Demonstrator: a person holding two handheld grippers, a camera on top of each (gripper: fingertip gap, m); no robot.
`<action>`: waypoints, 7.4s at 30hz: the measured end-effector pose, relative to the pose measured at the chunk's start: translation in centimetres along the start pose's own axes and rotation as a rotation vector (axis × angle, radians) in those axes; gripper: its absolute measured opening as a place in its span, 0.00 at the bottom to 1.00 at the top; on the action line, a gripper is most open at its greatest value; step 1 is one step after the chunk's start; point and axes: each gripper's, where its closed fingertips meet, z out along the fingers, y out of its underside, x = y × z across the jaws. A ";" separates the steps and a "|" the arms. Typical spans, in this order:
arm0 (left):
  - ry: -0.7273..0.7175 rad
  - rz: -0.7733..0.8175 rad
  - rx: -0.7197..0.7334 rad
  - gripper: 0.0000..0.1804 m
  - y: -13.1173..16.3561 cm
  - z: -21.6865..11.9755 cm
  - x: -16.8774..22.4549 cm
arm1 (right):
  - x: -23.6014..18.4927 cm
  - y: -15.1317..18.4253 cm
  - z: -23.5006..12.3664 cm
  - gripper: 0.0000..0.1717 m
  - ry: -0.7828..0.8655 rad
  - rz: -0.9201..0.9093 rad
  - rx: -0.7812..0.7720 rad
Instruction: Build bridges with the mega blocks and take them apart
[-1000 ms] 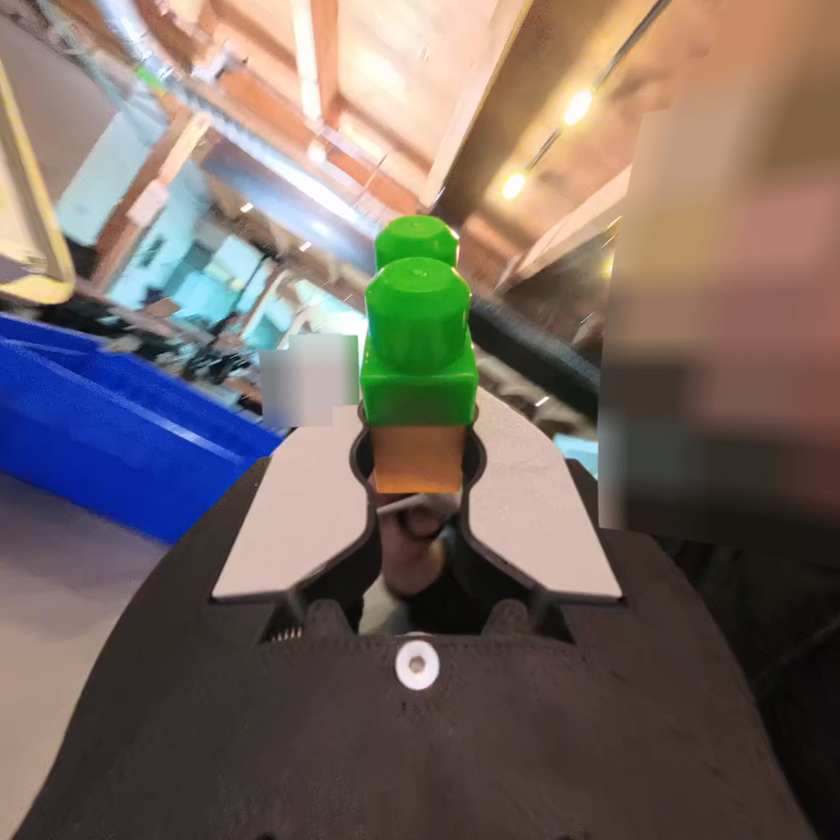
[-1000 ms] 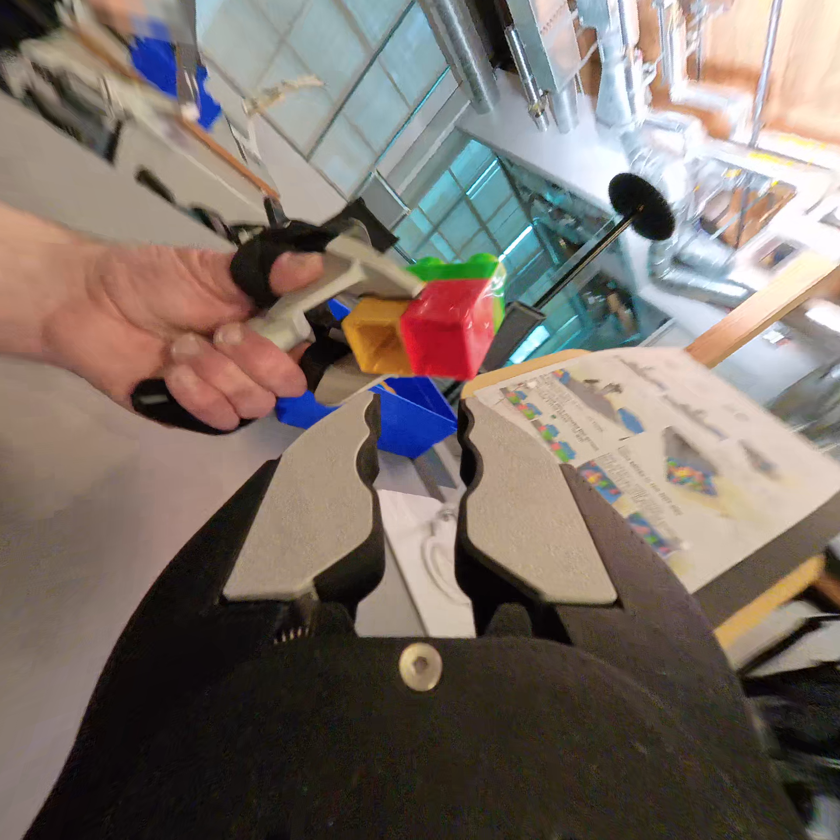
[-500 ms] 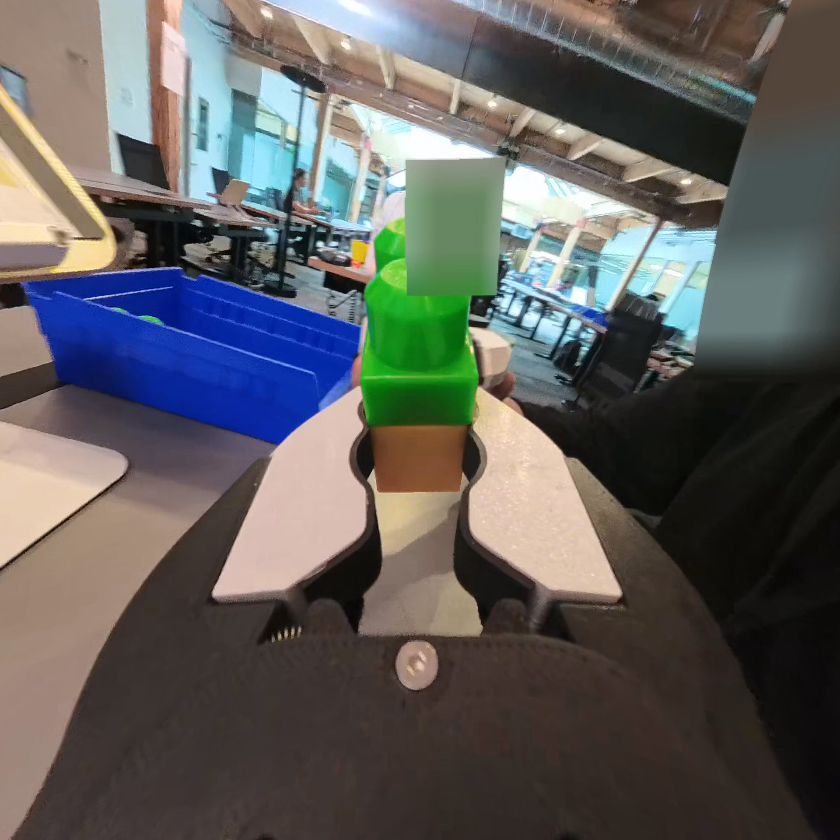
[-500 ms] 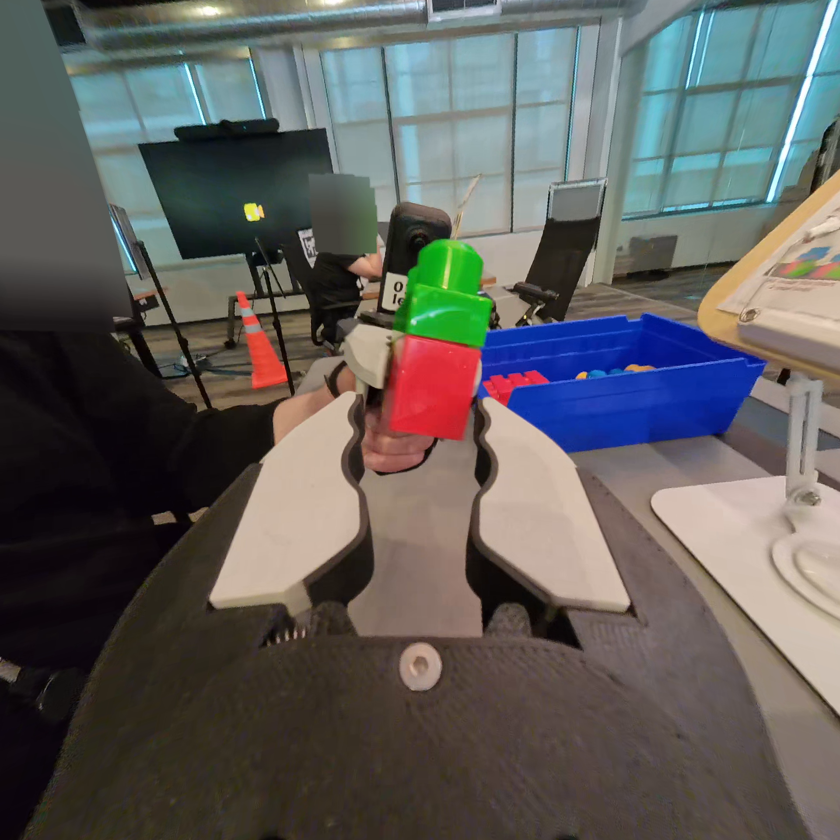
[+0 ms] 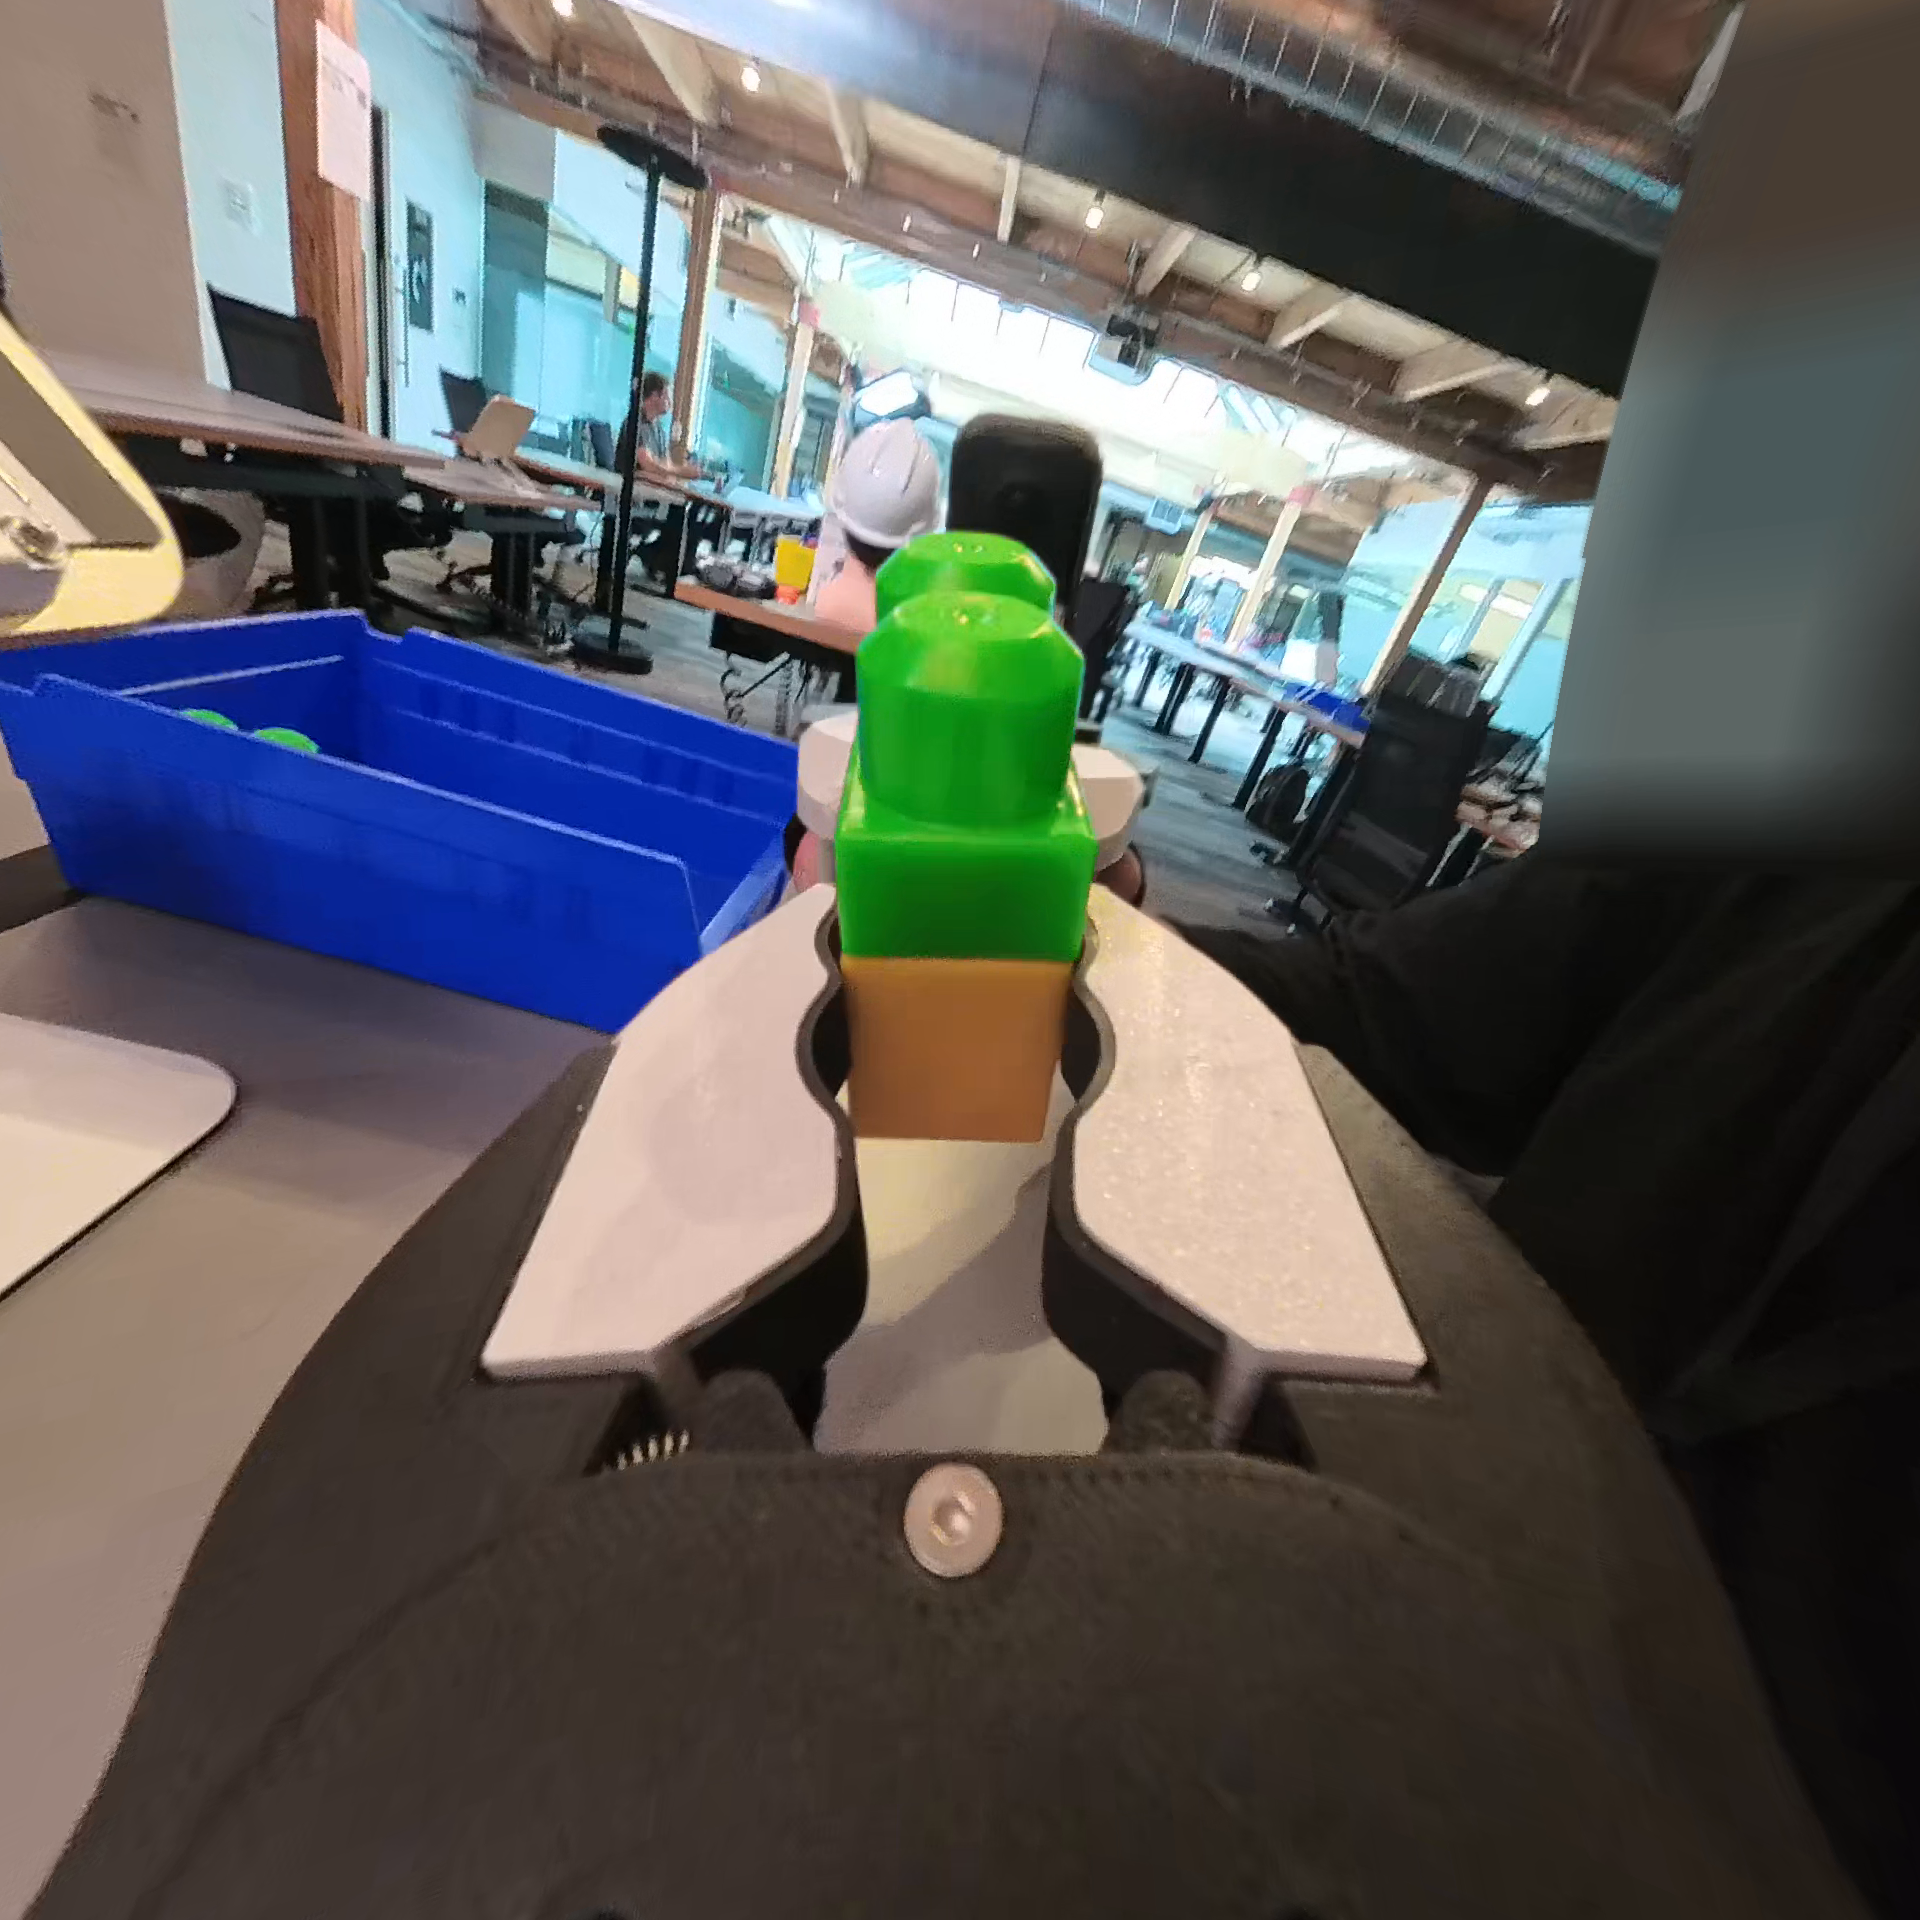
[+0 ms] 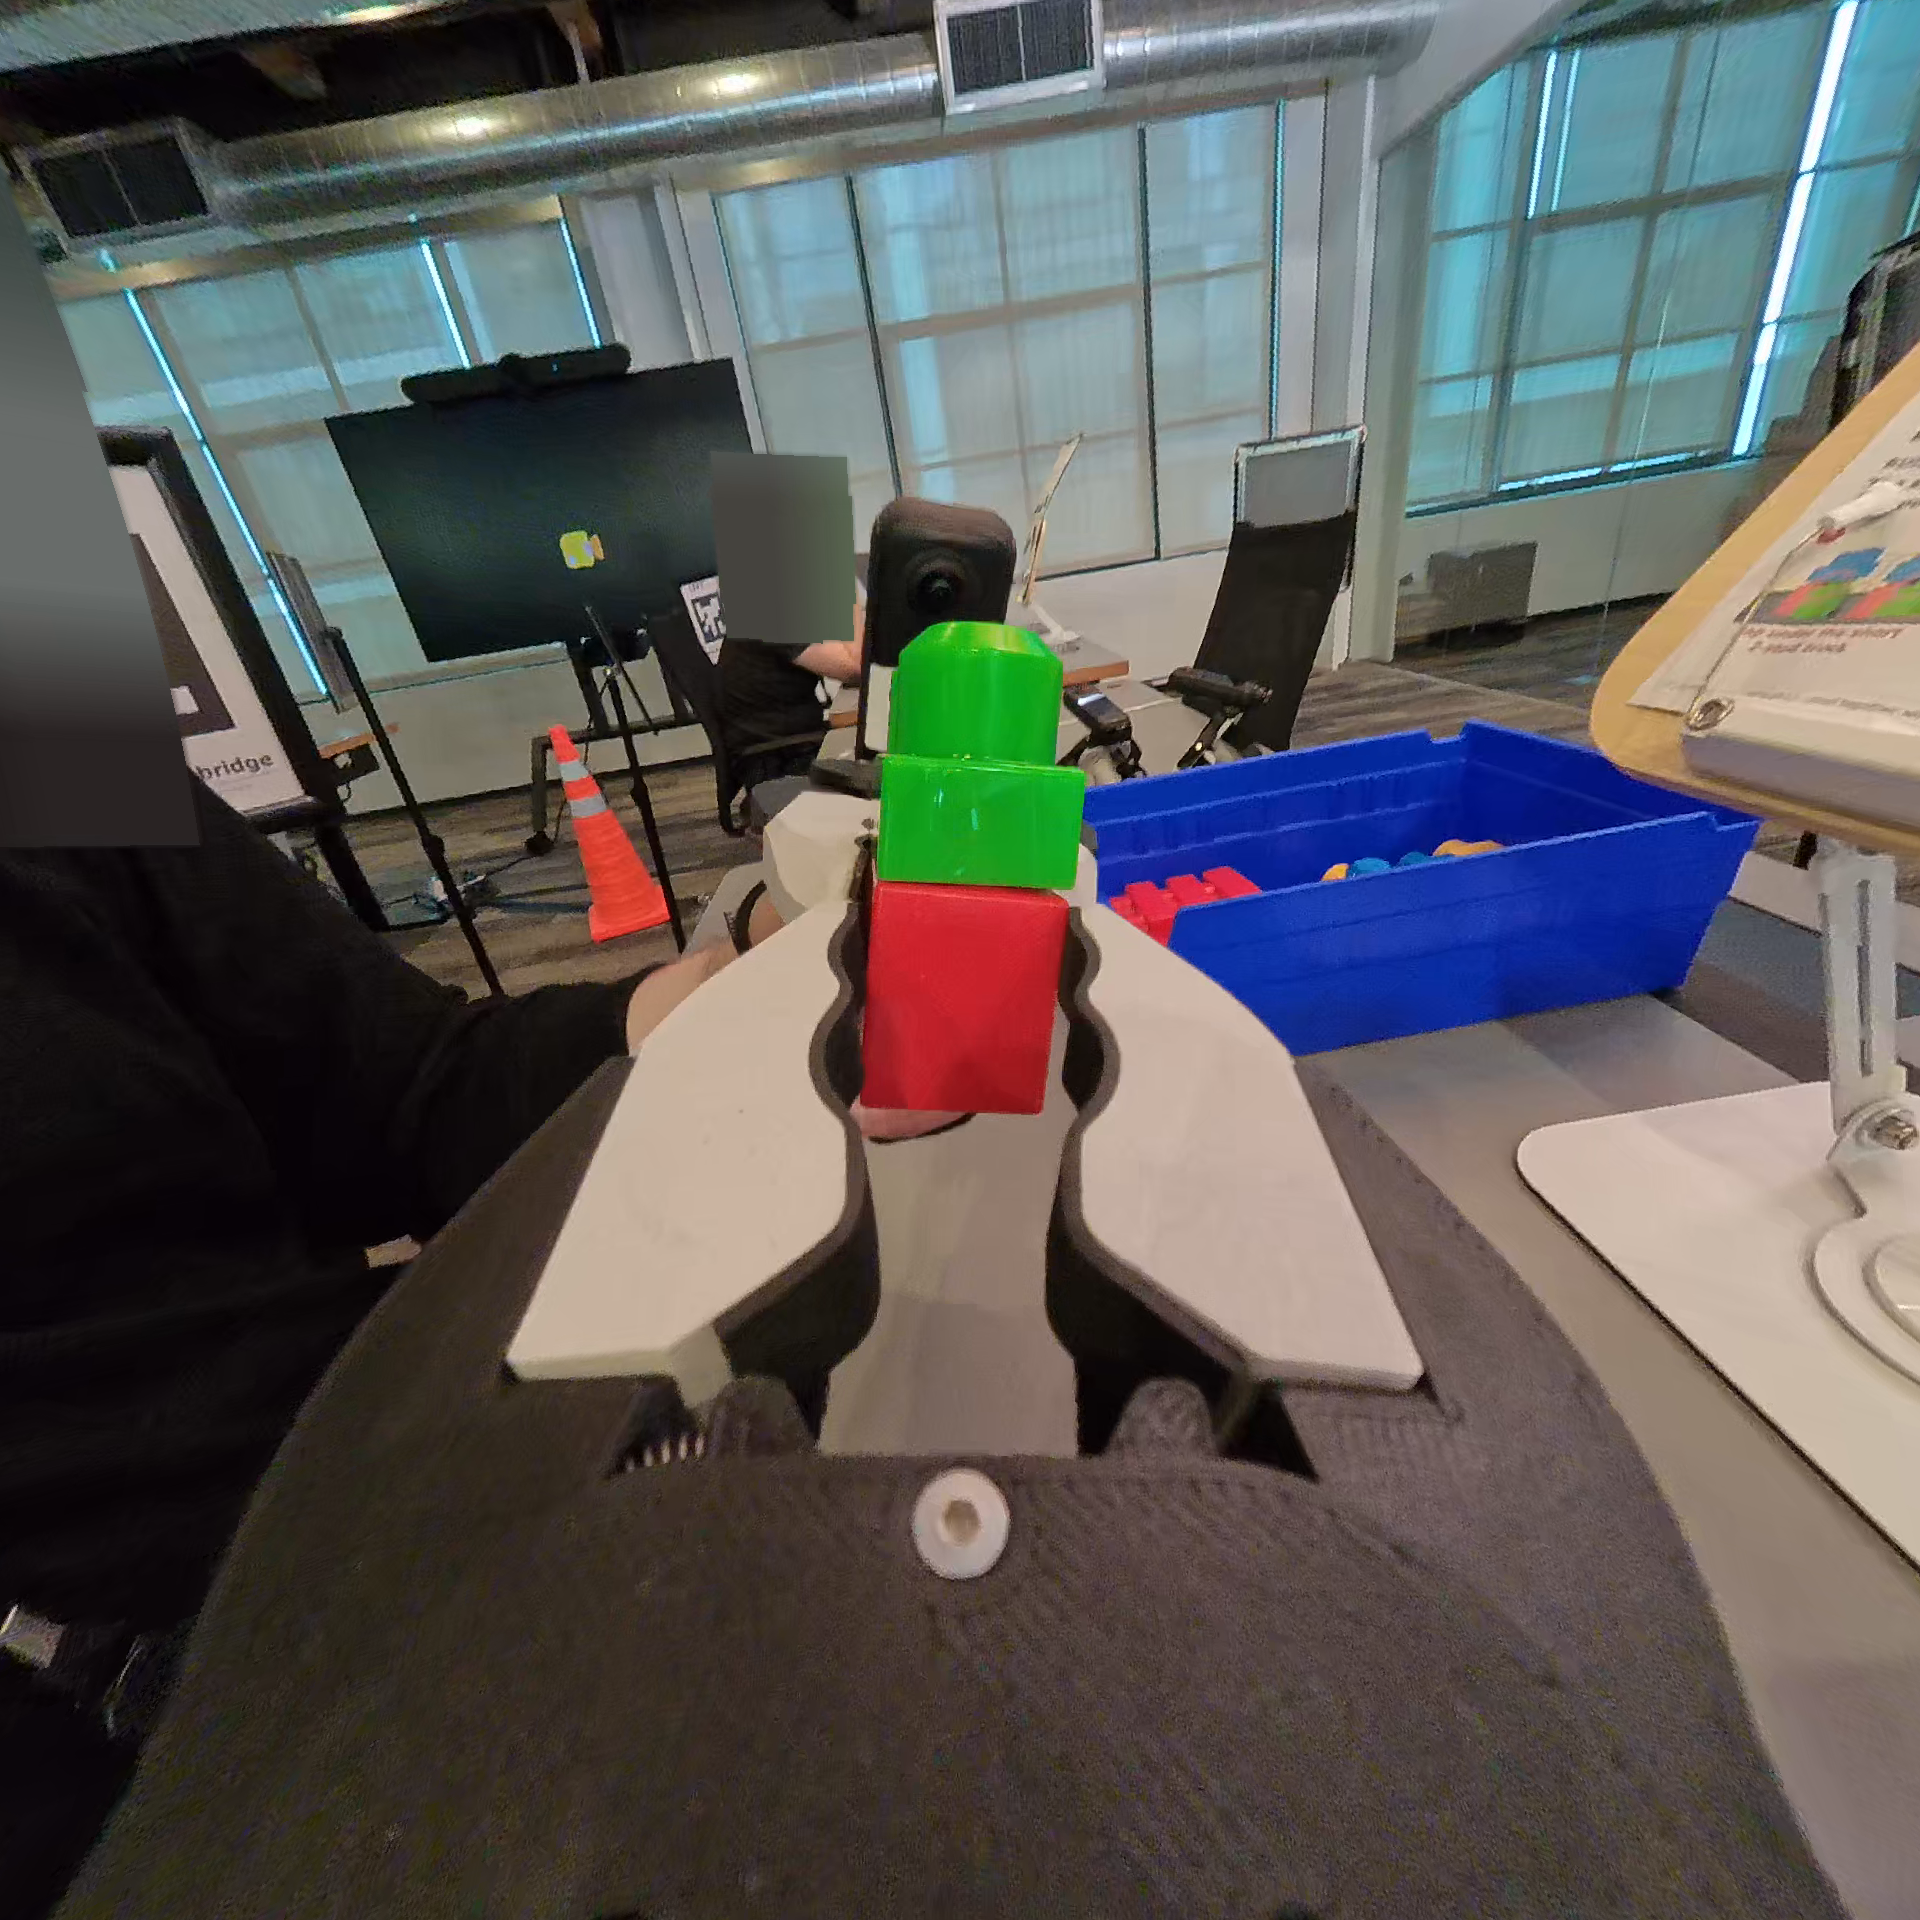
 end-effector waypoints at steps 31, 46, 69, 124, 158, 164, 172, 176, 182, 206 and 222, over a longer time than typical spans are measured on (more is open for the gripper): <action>0.019 -0.147 0.302 0.20 -3.3 -2.9 -0.6 | 0.9 -3.4 0.7 0.30 0.088 0.023 0.337; -0.027 -0.139 0.033 0.20 -0.6 -1.6 -0.6 | 0.6 -1.6 1.3 0.19 -0.031 0.060 0.082; 0.002 -0.139 0.225 0.19 -2.4 -1.0 0.0 | 1.1 -4.0 0.0 0.19 -0.009 0.163 0.406; 0.117 -0.289 0.671 0.28 -5.1 -3.3 -0.8 | -0.1 -1.9 2.9 0.21 0.030 0.122 0.210; -0.363 0.105 0.201 0.00 -2.1 -7.2 -4.4 | 31.2 5.0 -26.9 0.22 1.309 0.290 -0.444; -0.361 0.090 0.211 0.00 -2.1 -7.3 -4.4 | 32.5 9.0 -27.6 0.22 1.353 0.338 -0.570; -0.358 0.091 0.212 0.00 -2.4 -7.5 -4.2 | 31.8 9.9 -27.2 0.37 1.339 0.402 -0.614; -0.376 0.093 0.222 0.00 -2.7 -8.0 -4.3 | 29.8 7.5 -27.4 0.39 1.350 0.323 -0.560; -0.528 0.207 0.179 0.05 -4.0 -11.1 -5.1 | 23.5 0.7 -23.9 0.25 1.281 -0.005 -0.462; -1.141 -0.063 -0.804 0.35 1.9 -27.6 -25.7 | 7.2 11.5 -1.0 0.00 0.506 -0.304 -0.493; -1.215 -0.108 -0.776 0.21 1.2 -28.6 -27.9 | 7.5 12.4 -1.4 0.00 0.476 -0.287 -0.511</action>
